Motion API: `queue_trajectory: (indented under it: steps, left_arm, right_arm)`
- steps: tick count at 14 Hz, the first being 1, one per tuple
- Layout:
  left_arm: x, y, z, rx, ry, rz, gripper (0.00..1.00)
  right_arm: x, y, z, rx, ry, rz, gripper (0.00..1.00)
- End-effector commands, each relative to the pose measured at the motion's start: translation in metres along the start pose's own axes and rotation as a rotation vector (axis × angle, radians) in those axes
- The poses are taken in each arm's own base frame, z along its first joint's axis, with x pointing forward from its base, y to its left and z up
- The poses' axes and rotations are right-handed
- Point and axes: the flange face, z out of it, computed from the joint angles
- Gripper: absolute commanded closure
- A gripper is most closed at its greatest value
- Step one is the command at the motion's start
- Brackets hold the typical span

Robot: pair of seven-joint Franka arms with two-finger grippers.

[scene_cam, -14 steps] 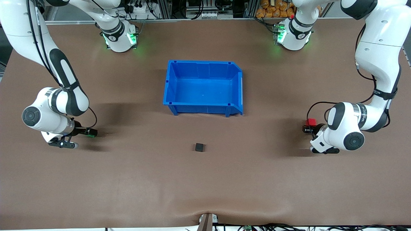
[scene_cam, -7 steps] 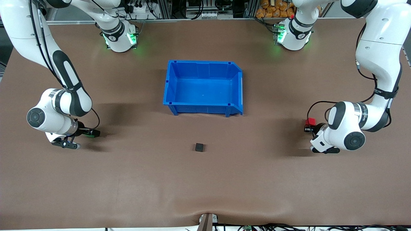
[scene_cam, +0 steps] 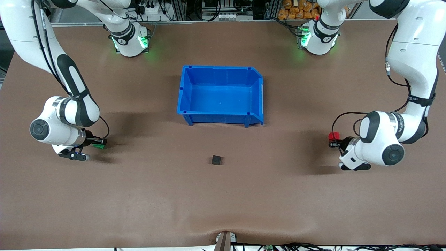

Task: Attach green and red cubes to black cube
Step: 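Grasp the red cube with the left gripper while the right gripper reaches the green cube, then grasp the green cube with the right gripper while the left gripper lifts the red cube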

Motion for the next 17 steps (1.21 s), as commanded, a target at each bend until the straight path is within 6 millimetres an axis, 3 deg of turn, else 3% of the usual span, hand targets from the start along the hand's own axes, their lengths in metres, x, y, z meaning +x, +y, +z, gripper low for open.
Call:
queue_trajectory:
  steps: [1, 3, 5, 7, 8, 10, 13, 15, 17]
  left_arm:
    - [0.003, 0.005, -0.044, -0.065, 0.022, -0.024, 1.00]
    - [0.005, -0.010, -0.047, -0.140, 0.030, -0.022, 1.00]
    - [0.012, -0.006, -0.064, -0.214, 0.066, -0.014, 1.00]
    - [0.025, -0.006, -0.080, -0.264, 0.093, -0.139, 1.00]
    - [0.030, 0.007, -0.086, -0.287, 0.094, -0.192, 1.00]
    - [0.033, 0.056, -0.095, -0.284, 0.096, -0.300, 1.00]
    - [0.033, 0.114, -0.096, -0.291, 0.106, -0.614, 1.00]
    - [0.038, 0.132, -0.083, -0.387, 0.015, -0.897, 1.00]
    - [0.043, 0.141, -0.078, -0.505, -0.063, -1.016, 1.00]
  right_arm:
    - [0.001, 0.000, -0.011, 0.000, 0.002, -0.142, 1.00]
    - [0.013, 0.003, -0.029, -0.001, 0.016, -0.296, 1.00]
    - [0.027, 0.002, -0.054, -0.005, 0.030, -0.465, 1.00]
    - [0.040, -0.003, -0.076, -0.022, 0.064, -0.630, 1.00]
    - [0.045, -0.007, -0.085, -0.032, 0.082, -0.706, 1.00]
    - [0.051, -0.023, -0.097, -0.055, 0.107, -0.863, 1.00]
    - [0.061, -0.038, -0.118, -0.091, 0.144, -1.085, 1.00]
    - [0.065, -0.053, -0.130, -0.114, 0.167, -1.192, 1.00]
    - [0.063, -0.076, -0.131, -0.129, 0.167, -1.260, 1.00]
